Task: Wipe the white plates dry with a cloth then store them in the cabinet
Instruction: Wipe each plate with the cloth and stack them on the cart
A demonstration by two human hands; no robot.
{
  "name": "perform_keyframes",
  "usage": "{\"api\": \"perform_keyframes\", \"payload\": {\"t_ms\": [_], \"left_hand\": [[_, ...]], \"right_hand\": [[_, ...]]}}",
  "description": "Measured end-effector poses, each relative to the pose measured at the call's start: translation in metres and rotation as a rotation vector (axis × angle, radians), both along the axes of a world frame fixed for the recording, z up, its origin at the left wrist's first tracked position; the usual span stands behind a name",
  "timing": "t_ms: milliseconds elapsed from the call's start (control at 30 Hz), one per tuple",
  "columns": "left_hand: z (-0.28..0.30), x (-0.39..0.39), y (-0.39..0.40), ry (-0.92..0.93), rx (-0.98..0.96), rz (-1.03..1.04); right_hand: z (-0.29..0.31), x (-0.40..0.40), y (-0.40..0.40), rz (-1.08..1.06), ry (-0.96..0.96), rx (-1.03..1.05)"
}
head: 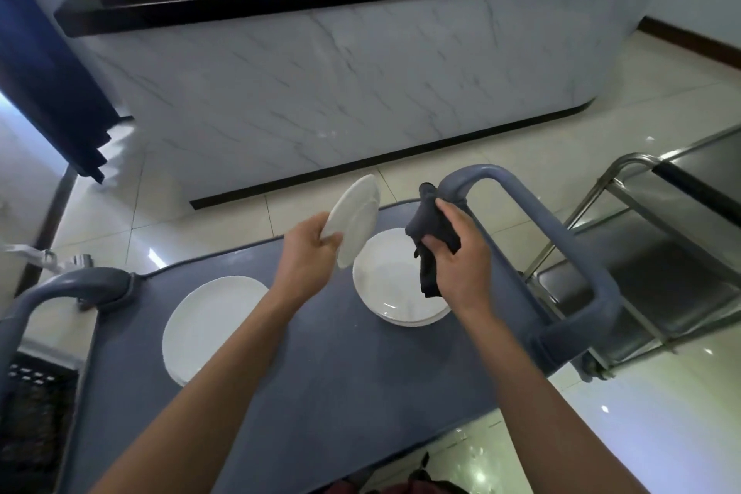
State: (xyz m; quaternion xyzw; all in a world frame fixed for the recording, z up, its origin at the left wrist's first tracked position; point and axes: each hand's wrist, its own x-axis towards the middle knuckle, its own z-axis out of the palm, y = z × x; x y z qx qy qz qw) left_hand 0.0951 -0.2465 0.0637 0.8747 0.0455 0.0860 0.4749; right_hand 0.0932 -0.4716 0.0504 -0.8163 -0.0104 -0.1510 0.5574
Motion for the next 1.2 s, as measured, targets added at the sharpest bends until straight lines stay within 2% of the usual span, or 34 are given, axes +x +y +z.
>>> {"api": "perform_keyframes", "payload": {"t_ms": [200,367,633,867,1200], "left_hand": [[-0.024,0.010,-0.047,-0.012,0.431,-0.080],[-0.032,0.007,-0.081,-0.038,0.612,-0.128],[-0.058,0.002,-0.114,-0.002,0.722,-0.192],[-0.068,-0.014,-0.141,0.082,0.944,-0.335],[-0.116,-0.020,-0.141,0.135,1.003,-0.459]], "right_hand": [[-0.010,-0.006,-0.039,-0.019,0.003,-0.015],[-0.016,-0.014,-0.068,-0.021,-0.001,-0.028],[-0.026,-0.023,-0.094,-0.010,0.026,-0.060],[-0.034,-0.029,-0.108,-0.007,0.052,-0.045],[-0.049,-0.033,-0.119,0.004,0.107,-0.064]]}}
